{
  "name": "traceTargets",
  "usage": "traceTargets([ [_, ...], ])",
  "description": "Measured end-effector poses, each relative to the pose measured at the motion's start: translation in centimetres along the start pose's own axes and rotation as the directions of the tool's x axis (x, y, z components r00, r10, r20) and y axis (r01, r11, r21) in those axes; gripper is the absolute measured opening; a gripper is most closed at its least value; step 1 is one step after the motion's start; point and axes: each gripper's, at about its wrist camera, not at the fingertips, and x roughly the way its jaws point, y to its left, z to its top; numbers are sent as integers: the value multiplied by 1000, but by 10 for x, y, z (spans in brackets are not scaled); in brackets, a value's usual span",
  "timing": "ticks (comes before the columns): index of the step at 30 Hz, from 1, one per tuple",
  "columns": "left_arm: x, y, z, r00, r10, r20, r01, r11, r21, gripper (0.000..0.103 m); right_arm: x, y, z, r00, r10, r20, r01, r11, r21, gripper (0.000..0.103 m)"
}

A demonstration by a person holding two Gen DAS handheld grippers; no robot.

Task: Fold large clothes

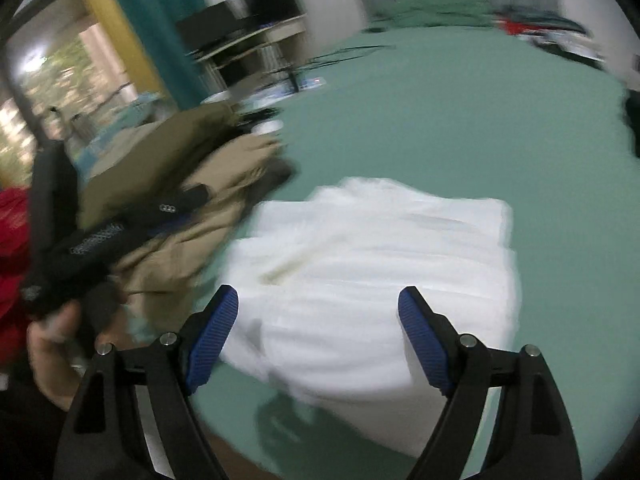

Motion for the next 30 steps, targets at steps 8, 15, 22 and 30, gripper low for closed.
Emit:
traceTargets([
  [8,91,-7,-35,909,158,-387,-106,982,154,61,-7,-65,-13,981,-192,-21,193,971,143,82],
  [15,68,34,-38,917,173,-360,-169,985,43,4,17,-71,-19,984,-174,-44,179,975,135,82],
  [22,15,59,-49,931,240,-274,-263,963,-49,5,37,-50,-34,980,-176,-87,177,984,6,82],
  [30,7,45,-43,931,305,-200,-315,949,-19,59,33,-44,-40,973,-207,-102,201,977,-66,87],
])
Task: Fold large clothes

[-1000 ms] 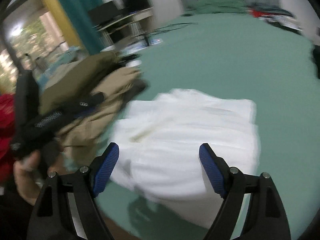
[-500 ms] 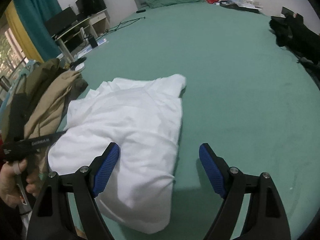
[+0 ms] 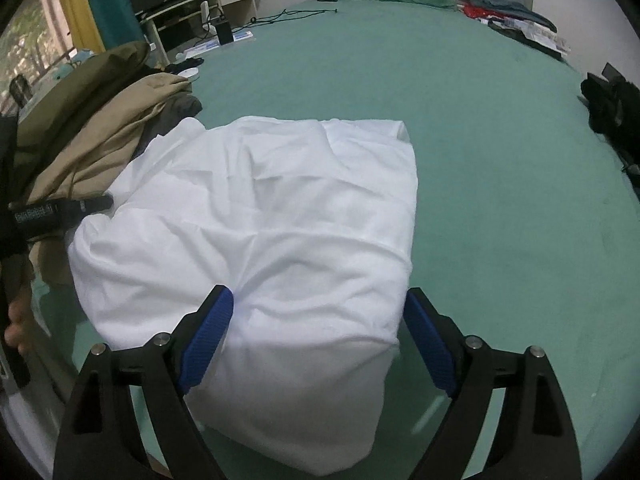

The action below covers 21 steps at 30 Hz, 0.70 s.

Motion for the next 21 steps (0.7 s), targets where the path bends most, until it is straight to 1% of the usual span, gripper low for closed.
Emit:
traceTargets([
  [2,-1,-9,6,1000,-2,27,1,999,49,59,-6,0,1,1000,-9,15,9,1000,0,87],
  [3,0,-13,12,1000,-7,23,5,997,76,59,-8,-1,1,1000,-12,24,12,1000,4,87],
  [5,10,-22,18,1000,-30,-4,30,995,100,59,-14,-4,1,999,-17,40,16,1000,17,87],
  [7,25,-33,27,998,-34,-53,39,993,114,59,-19,-6,4,998,-19,54,18,999,34,87],
  [9,35,-31,29,997,-24,-77,32,995,98,59,-22,-8,8,997,-31,68,28,999,41,87],
  [10,40,-29,29,996,-9,-91,16,997,74,59,-24,-9,9,997,-34,74,31,999,44,87],
  [11,46,-22,31,994,-7,-112,11,999,32,59,-24,-10,10,996,-36,77,32,998,47,87],
  [12,52,-16,34,991,-35,-129,30,999,-40,59,-25,-12,11,996,-39,80,34,998,53,87],
  [13,54,-9,36,991,-34,-128,25,997,-68,59,-23,-12,14,996,-43,81,38,998,55,87],
  [15,50,-2,41,994,25,-104,-34,996,-83,59,-18,-14,16,996,-57,72,53,997,54,87],
  [16,45,0,43,996,36,-84,-43,996,-84,59,-16,-15,15,996,-65,66,62,997,52,87],
  [17,43,1,43,996,36,-76,-41,996,-76,59,-13,-16,14,996,-73,60,70,996,49,87],
  [19,37,-3,39,996,67,-60,-69,997,-39,59,-8,-14,13,992,-111,51,110,994,20,87],
  [21,32,-6,38,997,62,-53,-63,998,-16,59,-9,-10,13,988,-144,57,145,989,-25,87],
])
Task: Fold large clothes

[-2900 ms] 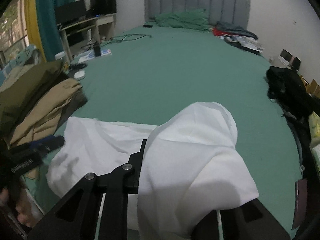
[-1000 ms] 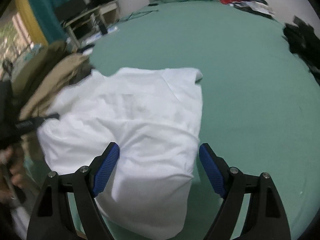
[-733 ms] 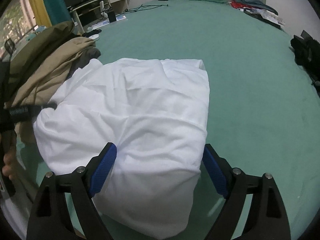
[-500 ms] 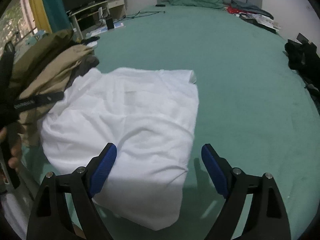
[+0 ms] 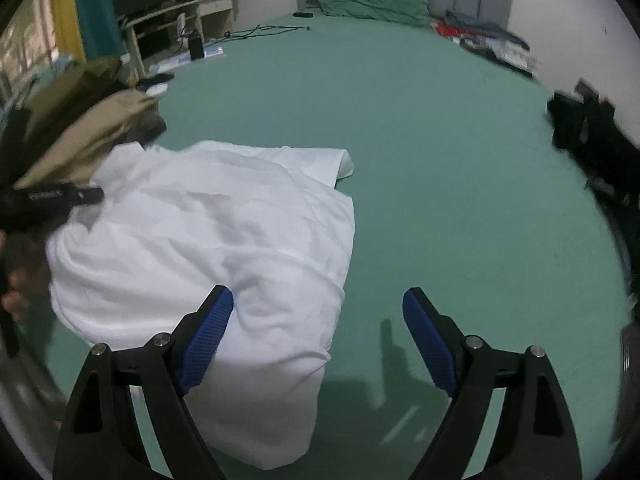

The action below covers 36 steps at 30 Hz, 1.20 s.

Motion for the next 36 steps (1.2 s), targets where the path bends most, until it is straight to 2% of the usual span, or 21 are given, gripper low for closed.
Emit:
traceTargets([
  [2,-8,2,-1,999,-35,2,35,999,-1,59,-3,2,1,1000,-14,1,14,1000,-26,87],
  [5,-18,13,-6,993,-119,4,119,991,-55,62,-10,-2,1,1000,6,4,-6,1000,-3,87],
  [8,-27,26,-13,970,-241,-2,239,963,-127,67,-18,-11,1,999,32,17,-33,999,39,87],
  [10,-31,25,-20,960,-279,-1,277,954,-113,69,-23,-20,0,999,36,21,-37,997,68,87],
  [14,-22,6,-26,953,-298,-48,294,953,-66,72,-28,-38,-3,999,26,24,-28,992,125,87],
  [16,-7,4,-27,945,-311,-102,302,949,-91,72,-30,-47,-3,999,20,25,-24,988,154,87],
  [18,4,5,-23,935,-335,-119,320,939,-127,72,-30,-52,-3,999,18,27,-22,985,169,87],
  [20,8,14,-25,938,-327,-115,309,939,-149,72,-30,-55,-2,999,24,30,-29,983,181,87],
  [23,17,26,-23,927,-365,-88,339,914,-224,73,-26,-58,-3,998,52,30,-57,978,200,87],
  [26,19,32,-19,925,-376,-63,347,898,-270,73,-20,-57,-5,996,89,24,-92,973,213,87],
  [30,21,30,-18,935,-349,-57,324,909,-264,73,-11,-56,-7,993,114,13,-114,968,223,87],
  [32,21,22,-18,931,-359,-66,335,912,-235,78,-8,-57,-8,992,127,12,-127,964,234,87],
  [34,26,10,-20,902,-420,-102,389,891,-236,80,-4,-58,-9,990,140,11,-138,959,247,87],
  [35,28,4,-21,878,-464,-115,429,871,-240,81,-3,-58,-10,989,147,12,-145,957,253,87],
  [36,31,-2,-21,844,-521,-128,482,841,-244,82,-2,-60,-10,988,155,14,-153,953,261,87],
])
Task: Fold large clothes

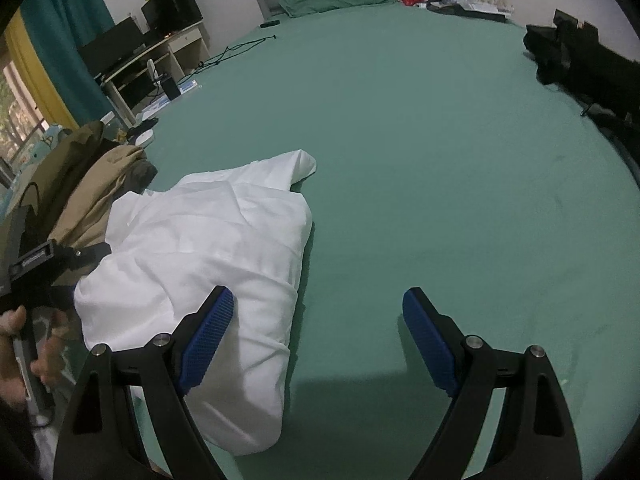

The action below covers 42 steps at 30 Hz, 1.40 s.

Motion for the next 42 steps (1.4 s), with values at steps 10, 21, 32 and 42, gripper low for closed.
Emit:
traceTargets([
  [10,26,-32,-12,994,-68,-88,78,990,117,86,24,1,-4,998,23,-55,-23,1000,-5,86],
  [21,33,-47,0,993,117,-33,-105,962,254,86,12,7,18,998,55,-12,-55,998,-21,87],
  [32,49,-44,-3,988,-84,-127,105,980,172,86,56,15,7,994,92,-58,-95,994,-47,91],
  [42,58,-65,-11,993,68,-97,-30,935,352,69,60,22,8,974,213,-78,-213,977,9,53],
])
